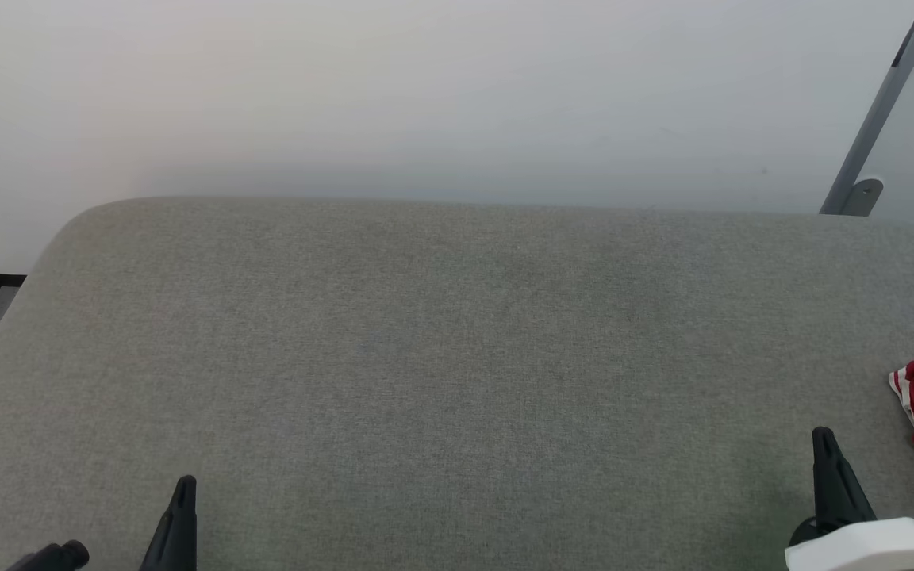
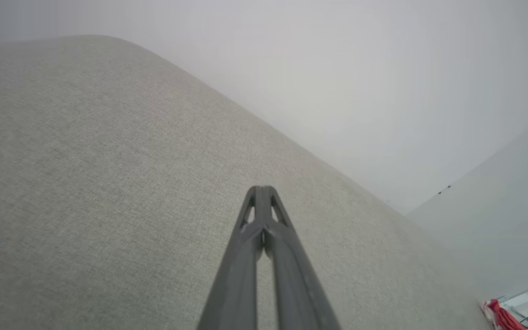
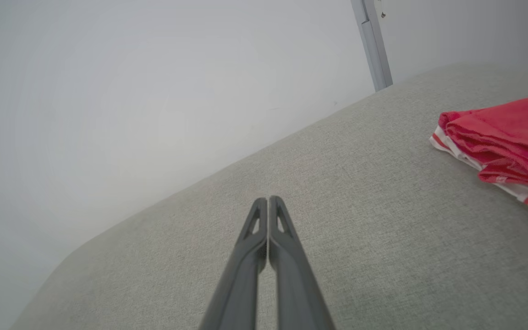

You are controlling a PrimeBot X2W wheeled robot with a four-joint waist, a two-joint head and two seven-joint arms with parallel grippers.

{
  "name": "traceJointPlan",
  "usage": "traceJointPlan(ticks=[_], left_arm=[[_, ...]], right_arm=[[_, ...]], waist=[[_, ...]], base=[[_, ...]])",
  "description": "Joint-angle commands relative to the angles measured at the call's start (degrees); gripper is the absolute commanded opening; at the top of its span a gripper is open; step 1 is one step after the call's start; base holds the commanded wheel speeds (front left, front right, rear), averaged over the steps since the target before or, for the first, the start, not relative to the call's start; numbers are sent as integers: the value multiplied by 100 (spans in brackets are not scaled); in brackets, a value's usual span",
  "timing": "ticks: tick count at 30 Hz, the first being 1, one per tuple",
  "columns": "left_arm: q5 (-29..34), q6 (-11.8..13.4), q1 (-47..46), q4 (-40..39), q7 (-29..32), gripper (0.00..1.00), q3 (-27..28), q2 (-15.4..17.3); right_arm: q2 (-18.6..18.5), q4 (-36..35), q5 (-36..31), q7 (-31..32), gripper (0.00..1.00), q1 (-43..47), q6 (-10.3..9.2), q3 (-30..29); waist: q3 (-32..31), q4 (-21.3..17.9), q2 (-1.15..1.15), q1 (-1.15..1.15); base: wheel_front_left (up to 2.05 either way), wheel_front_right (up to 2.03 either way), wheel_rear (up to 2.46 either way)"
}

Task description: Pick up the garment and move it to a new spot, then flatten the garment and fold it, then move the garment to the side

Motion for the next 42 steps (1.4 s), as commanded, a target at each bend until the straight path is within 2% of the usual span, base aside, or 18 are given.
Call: traceJointPlan(ticks=[1, 21, 42], left_arm=[[-234, 3, -203, -52, 53, 0, 67, 14], [-1532, 5, -582, 58, 469, 0, 260, -213], [-2624, 7, -903, 164, 835, 0, 435, -416]], right_arm=[[-20, -97, 244, 60, 0, -195, -2, 2], [19, -123, 1811, 471, 0, -402, -4, 49], [56, -138, 3145, 829, 0, -574, -4, 87]], waist=[[6, -9, 0, 0], [79, -118, 0, 0], [155, -232, 0, 0]], base=[[0, 0, 0], [0, 0, 0], [0, 0, 0]])
